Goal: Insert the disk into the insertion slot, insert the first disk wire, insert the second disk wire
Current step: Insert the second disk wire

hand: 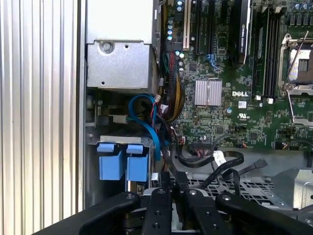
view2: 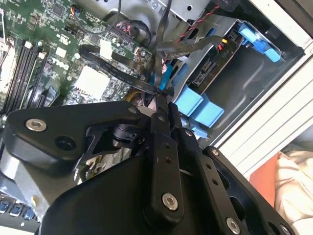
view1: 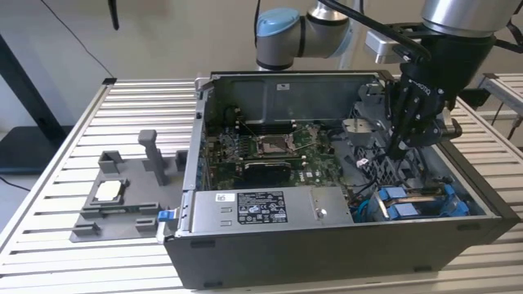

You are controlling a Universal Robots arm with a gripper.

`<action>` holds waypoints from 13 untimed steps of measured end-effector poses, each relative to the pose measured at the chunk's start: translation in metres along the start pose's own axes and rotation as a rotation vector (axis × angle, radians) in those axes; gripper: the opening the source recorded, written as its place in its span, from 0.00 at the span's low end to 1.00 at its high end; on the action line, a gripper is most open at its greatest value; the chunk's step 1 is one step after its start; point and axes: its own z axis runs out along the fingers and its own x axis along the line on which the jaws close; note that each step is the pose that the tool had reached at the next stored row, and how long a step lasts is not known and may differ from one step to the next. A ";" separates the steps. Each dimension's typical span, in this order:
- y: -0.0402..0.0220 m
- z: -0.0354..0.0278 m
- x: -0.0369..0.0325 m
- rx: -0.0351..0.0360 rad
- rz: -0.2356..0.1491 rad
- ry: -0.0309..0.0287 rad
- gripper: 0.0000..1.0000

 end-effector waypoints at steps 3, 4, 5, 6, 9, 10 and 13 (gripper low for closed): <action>0.0000 0.0000 0.0000 0.0000 0.000 0.0001 0.16; 0.0000 0.0001 0.0000 0.0000 0.000 0.0000 0.16; 0.0000 0.0001 0.0000 0.0000 0.000 0.0000 0.16; 0.0000 0.0000 0.0000 0.0000 0.000 0.0005 0.16; 0.0000 0.0000 -0.0001 0.0000 0.000 0.0023 0.16; 0.0000 0.0000 0.0000 -0.0001 0.000 0.0024 0.16; 0.0000 -0.0001 -0.0001 -0.0001 0.000 0.0080 0.18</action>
